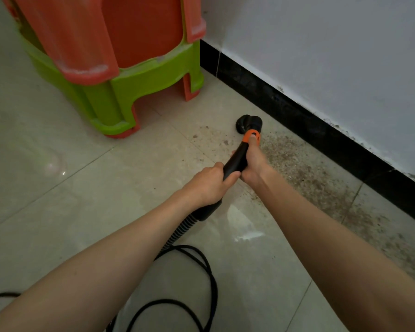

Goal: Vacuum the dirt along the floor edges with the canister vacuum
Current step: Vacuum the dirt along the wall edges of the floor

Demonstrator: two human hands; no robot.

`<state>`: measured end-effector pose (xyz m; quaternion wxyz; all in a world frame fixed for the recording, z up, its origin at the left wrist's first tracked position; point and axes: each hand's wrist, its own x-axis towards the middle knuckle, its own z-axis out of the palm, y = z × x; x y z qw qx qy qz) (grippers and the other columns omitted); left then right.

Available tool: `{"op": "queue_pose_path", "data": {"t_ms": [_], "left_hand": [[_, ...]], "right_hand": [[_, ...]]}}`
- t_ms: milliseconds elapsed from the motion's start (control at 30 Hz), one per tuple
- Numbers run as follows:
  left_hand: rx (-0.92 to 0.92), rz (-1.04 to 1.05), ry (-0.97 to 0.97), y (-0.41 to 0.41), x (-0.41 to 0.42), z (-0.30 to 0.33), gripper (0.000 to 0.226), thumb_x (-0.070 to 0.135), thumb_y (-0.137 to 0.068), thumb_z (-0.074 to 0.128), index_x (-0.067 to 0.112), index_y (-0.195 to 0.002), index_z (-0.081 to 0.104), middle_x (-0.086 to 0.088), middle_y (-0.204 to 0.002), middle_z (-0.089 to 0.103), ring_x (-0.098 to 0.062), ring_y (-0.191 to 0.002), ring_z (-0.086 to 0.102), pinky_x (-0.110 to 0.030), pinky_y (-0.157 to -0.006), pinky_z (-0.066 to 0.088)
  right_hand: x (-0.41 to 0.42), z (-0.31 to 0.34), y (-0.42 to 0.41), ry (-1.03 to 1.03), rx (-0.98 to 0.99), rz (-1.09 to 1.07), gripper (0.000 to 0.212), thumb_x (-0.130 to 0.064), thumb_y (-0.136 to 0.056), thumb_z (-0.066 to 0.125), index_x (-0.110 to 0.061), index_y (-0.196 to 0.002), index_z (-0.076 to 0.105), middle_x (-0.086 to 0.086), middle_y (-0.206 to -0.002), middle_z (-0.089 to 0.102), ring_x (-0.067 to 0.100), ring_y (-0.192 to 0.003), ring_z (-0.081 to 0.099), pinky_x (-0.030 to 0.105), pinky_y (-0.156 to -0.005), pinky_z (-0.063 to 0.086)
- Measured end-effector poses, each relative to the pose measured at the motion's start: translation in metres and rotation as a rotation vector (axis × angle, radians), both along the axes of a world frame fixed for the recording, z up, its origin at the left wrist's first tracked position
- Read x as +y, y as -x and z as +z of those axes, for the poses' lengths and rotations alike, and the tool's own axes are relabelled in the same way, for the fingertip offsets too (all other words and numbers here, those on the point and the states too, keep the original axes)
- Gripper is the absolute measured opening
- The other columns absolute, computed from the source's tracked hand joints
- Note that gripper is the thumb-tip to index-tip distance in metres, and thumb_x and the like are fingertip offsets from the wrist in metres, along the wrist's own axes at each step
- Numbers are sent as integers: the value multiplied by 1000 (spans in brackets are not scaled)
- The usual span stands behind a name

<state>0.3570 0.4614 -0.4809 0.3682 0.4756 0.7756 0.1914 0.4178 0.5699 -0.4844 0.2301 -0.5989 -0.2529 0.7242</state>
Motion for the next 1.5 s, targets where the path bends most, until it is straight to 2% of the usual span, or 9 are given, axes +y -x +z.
{"op": "queue_pose_path", "data": {"t_ms": [167, 267, 367, 567, 867, 1033, 1133, 1267, 1500], "left_hand": [[6, 54, -24, 8, -14, 1, 40, 52, -96, 38, 13, -102, 45, -1, -77, 57, -15, -66, 59, -26, -56, 47], [23, 109, -46, 15, -26, 1, 40, 51, -96, 37, 13, -103, 45, 3, -75, 54, -11, -65, 57, -23, -55, 44], [16, 153, -29, 19, -35, 4, 45, 52, -97, 35, 10, -109, 46, 4, -76, 53, -10, -66, 55, -22, -55, 41], [-19, 235, -8, 12, -45, 6, 48, 52, -98, 30, 9, -112, 45, 2, -77, 53, -12, -68, 56, -24, -55, 42], [-103, 344, -29, 8, -62, 1, 43, 53, -97, 30, 13, -104, 44, -1, -80, 56, -13, -70, 58, -24, -54, 42], [-94, 363, -16, 19, -64, 5, 46, 52, -98, 30, 11, -109, 46, 2, -80, 53, -9, -69, 54, -22, -53, 38], [-68, 357, -8, 25, -57, 8, 51, 51, -98, 29, 6, -117, 46, -4, -89, 59, -18, -77, 58, -29, -61, 43], [15, 327, 16, 36, -44, 12, 53, 52, -98, 28, 5, -116, 48, -13, -99, 62, -25, -82, 59, -31, -67, 43], [-119, 488, -34, 34, -76, -1, 51, 51, -99, 29, 6, -117, 46, -2, -89, 55, -14, -74, 54, -22, -54, 37]], "right_hand": [[-14, 5, 10, 45, 115, 66, 50, -55, -98, 46, -6, -109, 51, 9, -79, 56, 20, -69, 57, 35, -64, 49], [-26, 9, 21, 101, 180, 101, 52, -58, -96, 47, -6, -95, 51, 8, -61, 56, 19, -48, 58, 32, -55, 51], [-34, 12, 30, 128, 184, 136, 53, -57, -96, 47, -5, -98, 50, 8, -64, 54, 18, -48, 56, 29, -49, 51], [-44, 11, 36, 103, 178, 195, 47, -52, -99, 46, -7, -109, 45, 7, -57, 50, 17, -40, 51, 23, -41, 47], [-57, 10, 43, 51, 124, 305, 48, -48, -100, 46, -1, -108, 48, 8, -61, 50, 18, -45, 50, 25, -43, 47], [-63, 10, 59, 9, 109, 312, 48, -48, -101, 45, -2, -111, 46, 9, -63, 49, 19, -49, 48, 29, -46, 45], [-58, 11, 67, 0, 106, 278, 47, -49, -100, 45, -3, -113, 45, 8, -62, 49, 18, -48, 48, 29, -45, 43], [-45, 9, 77, 22, 127, 213, 48, -51, -100, 45, -6, -117, 46, 7, -63, 48, 17, -47, 46, 27, -43, 42], [-73, 8, 92, -6, 68, 436, 46, -48, -101, 45, -2, -102, 46, 10, -60, 48, 21, -46, 48, 27, -43, 44]]}}
